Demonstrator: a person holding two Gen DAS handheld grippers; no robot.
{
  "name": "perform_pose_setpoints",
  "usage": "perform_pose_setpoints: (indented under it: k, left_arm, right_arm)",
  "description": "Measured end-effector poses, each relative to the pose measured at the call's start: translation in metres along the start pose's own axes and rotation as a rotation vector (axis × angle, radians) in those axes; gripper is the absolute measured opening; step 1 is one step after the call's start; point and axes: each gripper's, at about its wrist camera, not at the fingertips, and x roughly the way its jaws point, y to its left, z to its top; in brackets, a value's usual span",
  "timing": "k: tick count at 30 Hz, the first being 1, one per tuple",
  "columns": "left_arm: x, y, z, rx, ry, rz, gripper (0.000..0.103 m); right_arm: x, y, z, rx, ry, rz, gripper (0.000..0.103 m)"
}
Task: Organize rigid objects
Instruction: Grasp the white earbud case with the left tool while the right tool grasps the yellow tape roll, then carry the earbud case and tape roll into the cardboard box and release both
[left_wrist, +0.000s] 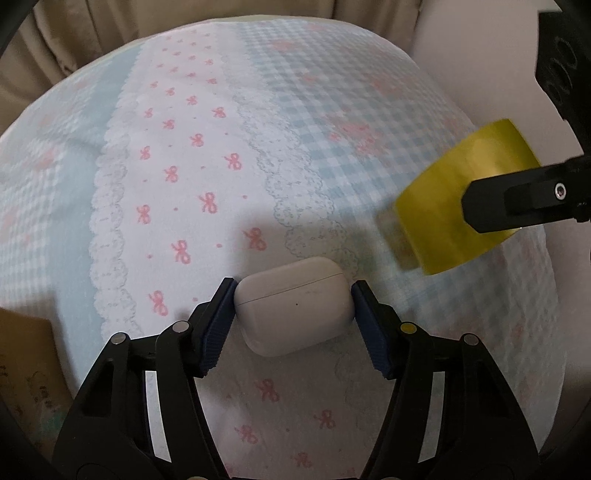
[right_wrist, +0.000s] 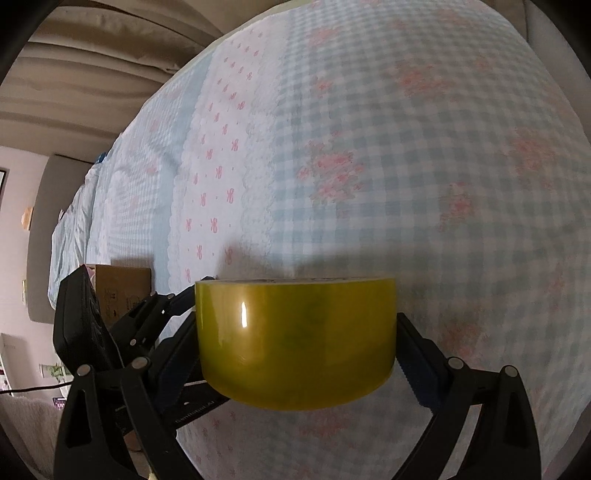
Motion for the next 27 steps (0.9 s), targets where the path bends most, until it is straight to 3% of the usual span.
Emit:
perform_pose_setpoints:
  k: [8,14,22,27]
  left_arm:
    - [-0.052,0.013,0.015,-0.050,-0.057,-0.013,0.060]
    - [-0.127,0.022,0.025,-0.091,-0.119,-0.015,0.060]
    - [-0.246,0.052,0.009,-0.190,-0.188,0.003,0.060]
    - [-0.309,0.080,-0.003,-0.236,-0.236,0.046,0.060]
  right_arm:
    - [-0.031,0.018,-0.006,0.031,-0.067,0.018,0.096]
    - [-0.078,0.055,-0.019,0.053,-0.133,0.032,0.096]
    - [-0.144,0.139,-0.050,0.022,-0.207,0.073,0.096]
    - [-0.161,0.199,-0.066,-0.052,-0.222,0.112,0.096]
